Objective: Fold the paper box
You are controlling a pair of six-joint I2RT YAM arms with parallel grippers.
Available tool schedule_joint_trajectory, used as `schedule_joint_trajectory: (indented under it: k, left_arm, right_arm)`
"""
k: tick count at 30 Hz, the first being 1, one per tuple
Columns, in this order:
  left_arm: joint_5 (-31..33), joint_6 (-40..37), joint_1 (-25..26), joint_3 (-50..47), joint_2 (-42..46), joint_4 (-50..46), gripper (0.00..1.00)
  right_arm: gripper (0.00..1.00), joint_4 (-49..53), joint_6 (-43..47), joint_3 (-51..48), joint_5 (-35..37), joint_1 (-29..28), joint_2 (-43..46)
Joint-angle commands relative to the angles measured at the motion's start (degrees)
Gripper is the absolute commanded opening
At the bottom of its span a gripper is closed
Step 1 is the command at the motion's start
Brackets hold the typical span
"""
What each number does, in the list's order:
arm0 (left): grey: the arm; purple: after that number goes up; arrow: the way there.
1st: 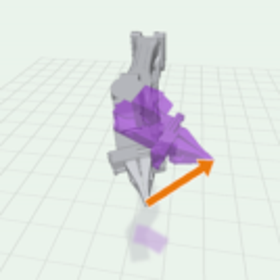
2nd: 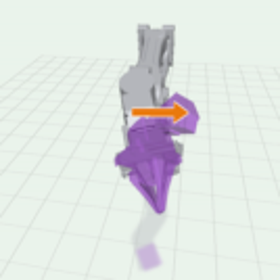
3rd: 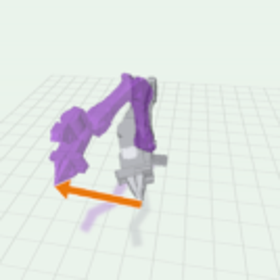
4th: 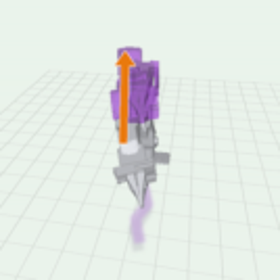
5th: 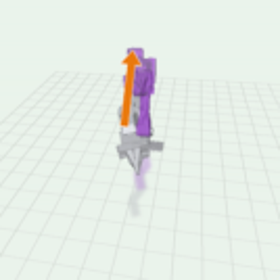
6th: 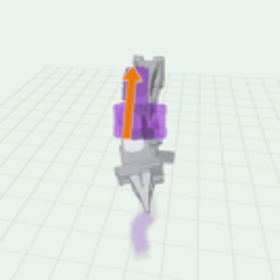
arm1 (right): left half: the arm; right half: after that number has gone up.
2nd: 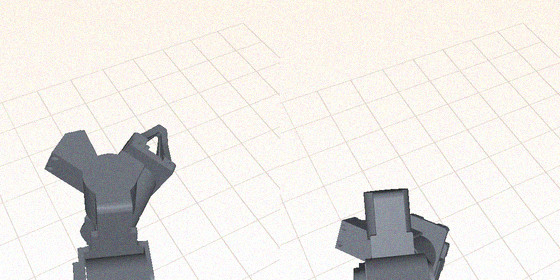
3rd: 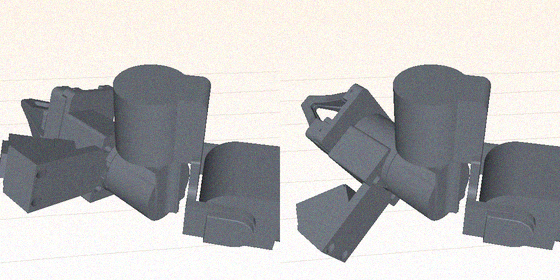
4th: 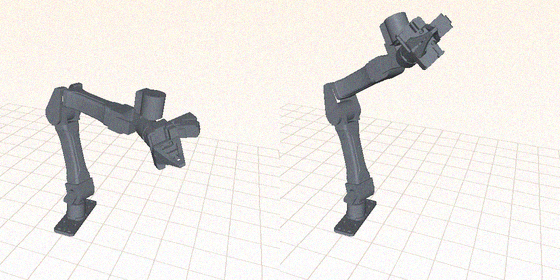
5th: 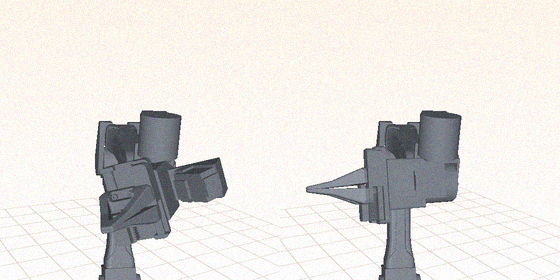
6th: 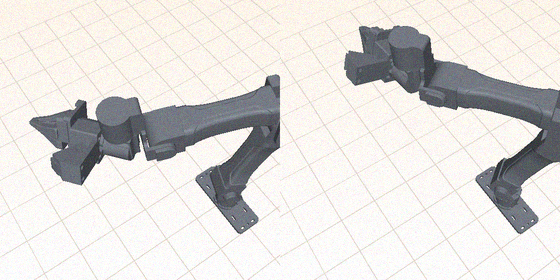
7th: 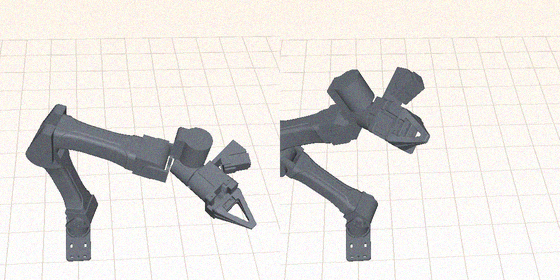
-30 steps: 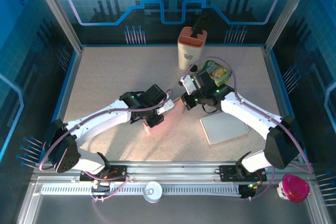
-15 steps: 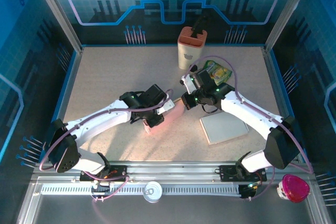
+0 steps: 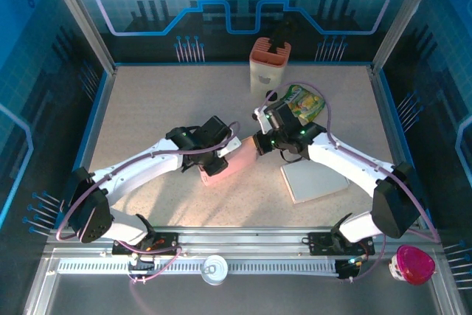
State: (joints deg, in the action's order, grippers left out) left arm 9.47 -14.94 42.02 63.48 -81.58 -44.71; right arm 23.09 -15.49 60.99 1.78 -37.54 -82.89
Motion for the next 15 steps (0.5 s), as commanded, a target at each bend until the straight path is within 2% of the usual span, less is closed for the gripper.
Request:
schedule_joint_trajectory:
  k: [1, 7, 15]
  left_arm:
    - [1.51, 1.32, -0.71, 0.35, 1.55, -1.52, 0.41]
    - [1.5, 2.54, -0.71, 0.57, 3.39, -0.87, 0.43]
    - [1.27, 9.6, -0.59, -1.42, 11.87, 2.53, 0.52]
  right_arm:
    - [0.0, 1.69, -1.69, -2.14, 3.02, -1.33, 0.25]
    - [0.0, 1.17, -2.82, -2.24, 5.7, -2.75, 1.56]
    - [0.0, 1.69, -4.98, -0.83, 8.29, -4.89, 0.57]
